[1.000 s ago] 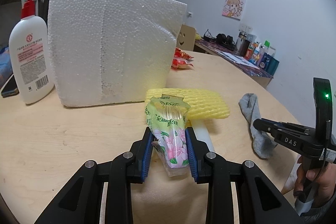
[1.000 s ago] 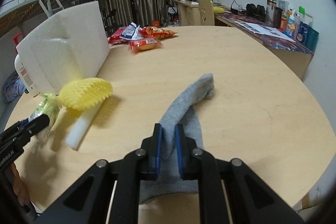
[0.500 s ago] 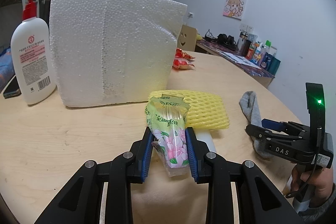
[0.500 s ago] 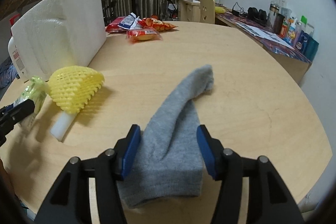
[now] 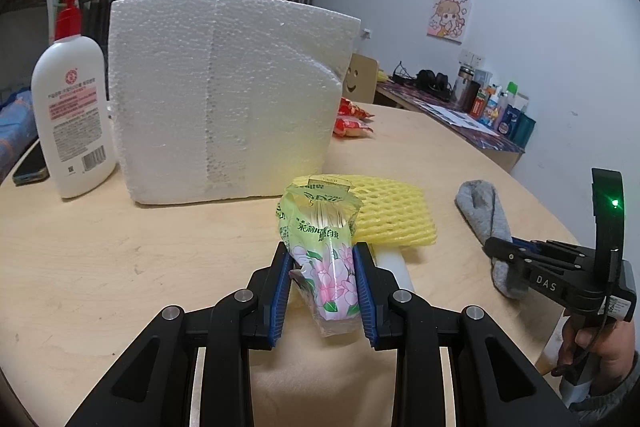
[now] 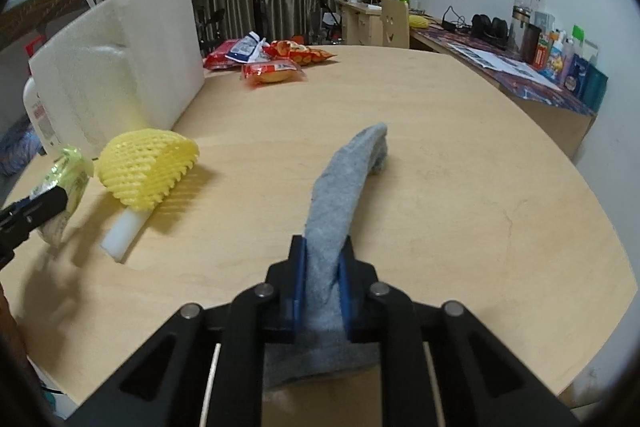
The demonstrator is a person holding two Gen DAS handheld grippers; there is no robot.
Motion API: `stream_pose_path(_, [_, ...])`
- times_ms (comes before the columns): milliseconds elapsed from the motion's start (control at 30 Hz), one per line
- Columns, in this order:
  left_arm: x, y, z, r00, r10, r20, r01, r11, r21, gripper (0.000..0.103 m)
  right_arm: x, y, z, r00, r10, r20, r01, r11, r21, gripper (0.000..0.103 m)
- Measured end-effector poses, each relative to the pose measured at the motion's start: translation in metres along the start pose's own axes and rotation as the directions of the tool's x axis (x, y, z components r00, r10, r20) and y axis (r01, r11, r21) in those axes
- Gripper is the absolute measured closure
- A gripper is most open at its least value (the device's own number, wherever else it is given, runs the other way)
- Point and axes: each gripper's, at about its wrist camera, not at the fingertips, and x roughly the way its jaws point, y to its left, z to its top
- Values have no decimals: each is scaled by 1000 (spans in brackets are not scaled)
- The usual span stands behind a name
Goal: Organize soft objects
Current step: 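Lift the wipe pack and grey sock and carry both toward the foam box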
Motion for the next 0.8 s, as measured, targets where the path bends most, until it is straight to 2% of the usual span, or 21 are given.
stream_pose_path(133, [-4, 0, -2, 1000, 8, -1, -8, 1000, -3, 71, -5, -4, -2, 998, 60, 14, -60, 998, 30, 85])
stream_pose_path(367, [-24, -7, 3, 999, 18, 41, -19, 1000, 11, 71, -29, 0, 2, 992, 96, 79, -99, 994, 38, 85])
stream_pose_path(800, [-74, -17, 10, 989, 22, 144, -28, 999, 43, 71, -87, 19, 15, 960, 160, 228, -163, 987, -6, 85])
